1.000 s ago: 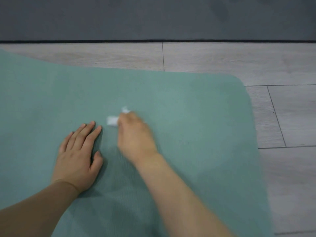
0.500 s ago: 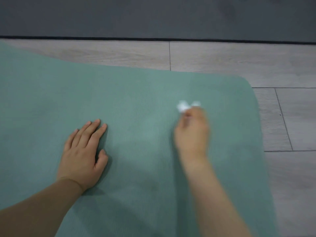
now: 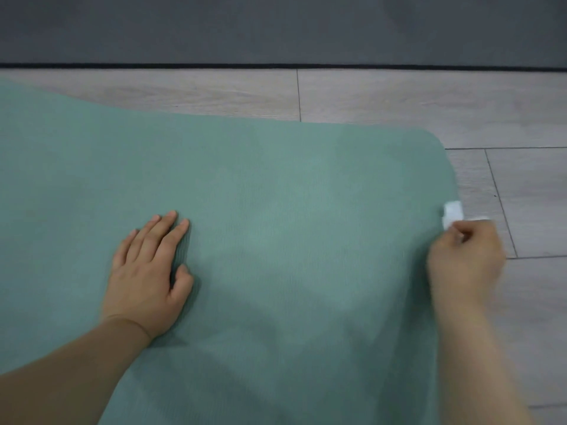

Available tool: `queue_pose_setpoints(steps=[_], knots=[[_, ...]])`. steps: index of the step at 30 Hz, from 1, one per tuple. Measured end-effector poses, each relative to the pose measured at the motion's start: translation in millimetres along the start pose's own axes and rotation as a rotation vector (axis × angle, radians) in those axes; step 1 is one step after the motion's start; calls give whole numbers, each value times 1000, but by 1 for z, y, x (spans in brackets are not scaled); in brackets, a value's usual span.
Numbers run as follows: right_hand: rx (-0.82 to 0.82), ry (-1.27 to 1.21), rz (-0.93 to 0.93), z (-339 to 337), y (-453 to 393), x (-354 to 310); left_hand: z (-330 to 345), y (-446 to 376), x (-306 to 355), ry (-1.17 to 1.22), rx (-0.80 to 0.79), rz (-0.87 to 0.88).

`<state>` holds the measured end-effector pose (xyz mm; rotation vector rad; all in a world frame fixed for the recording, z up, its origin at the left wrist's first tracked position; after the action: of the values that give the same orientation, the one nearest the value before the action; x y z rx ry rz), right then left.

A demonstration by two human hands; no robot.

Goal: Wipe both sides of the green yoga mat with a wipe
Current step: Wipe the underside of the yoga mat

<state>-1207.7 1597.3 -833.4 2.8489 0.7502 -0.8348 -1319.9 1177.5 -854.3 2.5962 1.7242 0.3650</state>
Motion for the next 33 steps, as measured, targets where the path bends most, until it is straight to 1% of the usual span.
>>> queue_pose_setpoints(steps=[1, 2, 3, 4, 5, 6, 7, 8, 9, 10, 12, 14, 15, 17, 18, 19, 20, 21, 22, 24, 25, 26, 27, 28, 29, 30, 31, 33], knots=[[5, -5, -16, 15, 18, -17, 0, 0, 0, 0, 3, 1], [-10, -34, -106, 35, 43, -43, 0, 0, 0, -1, 6, 4], [-49, -73, -238, 55, 76, -75, 0, 0, 0, -3, 6, 7], [-124, -96, -397, 75, 116, -108, 0, 0, 0, -3, 6, 9], [-237, -85, -584, 90, 160, -140, 1, 0, -1, -2, 5, 12], [-387, -73, -786, 100, 202, -164, 1, 0, -1, 1, 3, 14], [-521, -74, -941, 104, 227, -175, 1, 0, -1, 4, 4, 16], [-588, -84, -1009, 103, 229, -173, 1, 0, -1, 2, 4, 17], [-577, -97, -985, 98, 210, -161, 2, 1, -2, -3, 4, 14], [-529, -78, -890, 89, 180, -141, 1, 1, -2, -2, 6, 7], [-365, 4, -597, 56, 104, -82, -1, 1, -1, 6, 11, -2], [-249, 74, -257, 10, 46, -19, -1, 0, 0, 7, 7, 3], [-195, 72, -147, -8, 33, -1, -1, 0, 0, 9, 9, 1], [-100, 42, -44, -10, 33, 7, -1, 0, -1, 7, 5, 2], [-75, 12, -24, 2, 44, -3, 0, 0, 0, 6, 1, 4], [-60, -22, -43, 18, 59, -21, 0, 1, 0, 8, 0, 2], [-64, -60, -107, 37, 78, -44, 0, 0, -1, 10, 4, 1], [-99, -100, -217, 55, 104, -73, 0, 0, -1, 9, 8, 0], [-174, -118, -370, 73, 136, -103, 1, -1, -1, 7, 9, 1], [-435, -88, -741, 97, 212, -158, 1, 0, -2, 10, 9, 9], [-559, -64, -905, 101, 241, -173, 1, 0, -3, 17, 13, 16], [-649, -51, -1011, 101, 254, -179, 0, 0, -3, 24, 19, 19], [-705, -51, -1067, 101, 249, -176, 0, 1, -2, 27, 23, 20], [-703, -45, -1075, 99, 229, -169, 0, 1, -2, 27, 26, 18], [-682, -21, -1024, 95, 202, -155, 0, 1, -1, 28, 28, 13], [-639, 19, -920, 90, 169, -132, -1, 0, -1, 30, 25, 9], [-551, 62, -789, 78, 133, -103, -1, 0, -1, 29, 21, 7], [-338, 102, -450, 32, 72, -36, 0, 0, 0, 22, 12, 7]])
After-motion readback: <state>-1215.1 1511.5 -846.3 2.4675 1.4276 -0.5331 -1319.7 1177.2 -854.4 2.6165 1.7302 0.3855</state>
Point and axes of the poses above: each hand's wrist, its own y-axis away from the middle knuckle, its own z-axis out of the palm, x = y × z, the point moved 5 cm from there along -y, towards the middle knuckle, and after that the axes turned 5 degrees about -x, right-handed, at the moved point
